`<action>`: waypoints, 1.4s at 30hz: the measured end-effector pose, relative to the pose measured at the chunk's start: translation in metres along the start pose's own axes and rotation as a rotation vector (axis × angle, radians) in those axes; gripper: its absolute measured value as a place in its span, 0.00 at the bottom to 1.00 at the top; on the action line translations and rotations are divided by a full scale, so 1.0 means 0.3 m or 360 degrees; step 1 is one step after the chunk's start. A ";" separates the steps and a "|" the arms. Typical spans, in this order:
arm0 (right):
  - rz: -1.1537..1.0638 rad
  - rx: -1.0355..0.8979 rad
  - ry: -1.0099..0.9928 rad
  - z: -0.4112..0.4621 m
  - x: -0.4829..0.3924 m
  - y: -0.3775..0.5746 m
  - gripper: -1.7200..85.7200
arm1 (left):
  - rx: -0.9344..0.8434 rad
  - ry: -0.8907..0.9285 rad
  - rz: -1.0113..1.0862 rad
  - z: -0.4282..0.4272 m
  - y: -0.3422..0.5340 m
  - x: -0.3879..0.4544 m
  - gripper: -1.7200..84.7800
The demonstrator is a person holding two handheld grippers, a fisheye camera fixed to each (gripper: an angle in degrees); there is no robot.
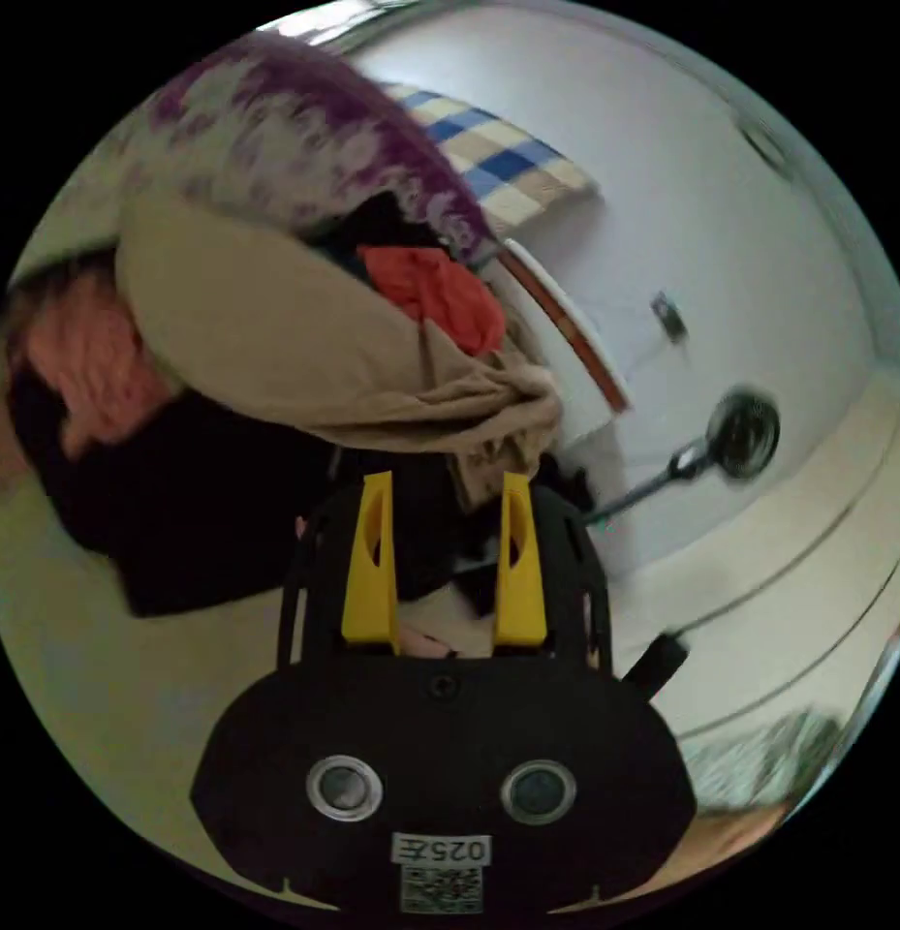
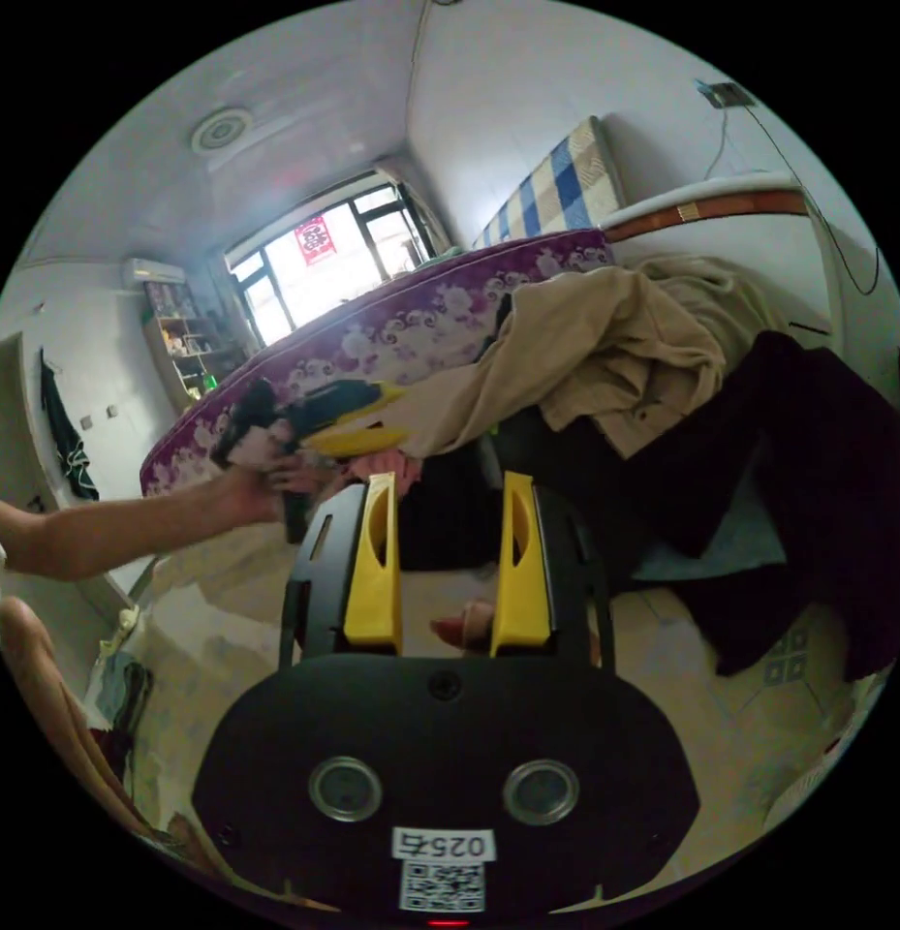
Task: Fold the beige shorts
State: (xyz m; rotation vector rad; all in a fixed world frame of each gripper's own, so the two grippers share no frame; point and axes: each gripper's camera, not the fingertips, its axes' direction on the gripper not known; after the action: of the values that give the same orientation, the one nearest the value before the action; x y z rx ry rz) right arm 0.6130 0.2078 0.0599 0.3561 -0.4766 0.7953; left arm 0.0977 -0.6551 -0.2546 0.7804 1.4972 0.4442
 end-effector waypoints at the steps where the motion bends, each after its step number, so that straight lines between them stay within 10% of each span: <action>1: 0.0024 -0.0004 -0.0020 -0.008 0.027 -0.022 0.20 | 0.0042 0.0102 -0.0130 0.047 -0.012 -0.053 0.18; 8: 0.0130 -0.0078 -0.0115 -0.121 0.269 -0.180 0.21 | 0.0442 0.0496 -0.1173 0.336 0.043 -0.450 0.05; 14: 0.0317 -0.0125 -0.0115 -0.178 0.467 -0.256 0.23 | 0.0058 0.0129 -0.0645 0.203 0.029 -0.417 0.01; 24: 0.1512 -0.0373 -0.1098 -0.069 0.864 -0.121 0.28 | -0.0770 -0.0740 -0.0268 -0.528 0.777 -0.373 0.01; 31: 0.1770 -0.0561 -0.1074 -0.127 0.751 0.113 0.09 | -0.0089 -0.0564 -0.0692 -1.063 1.385 -0.326 0.03; 42: -0.0276 -0.0450 -0.0797 -0.438 0.240 -0.777 0.07 | 0.0568 -0.0219 -0.0266 -1.629 1.576 0.174 0.14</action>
State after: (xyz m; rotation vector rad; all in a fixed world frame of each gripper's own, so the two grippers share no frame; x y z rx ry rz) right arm 0.8669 0.1613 -0.0411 0.3266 -1.0014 0.4556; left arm -0.2828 -0.2029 0.0855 0.9342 1.5163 -0.0059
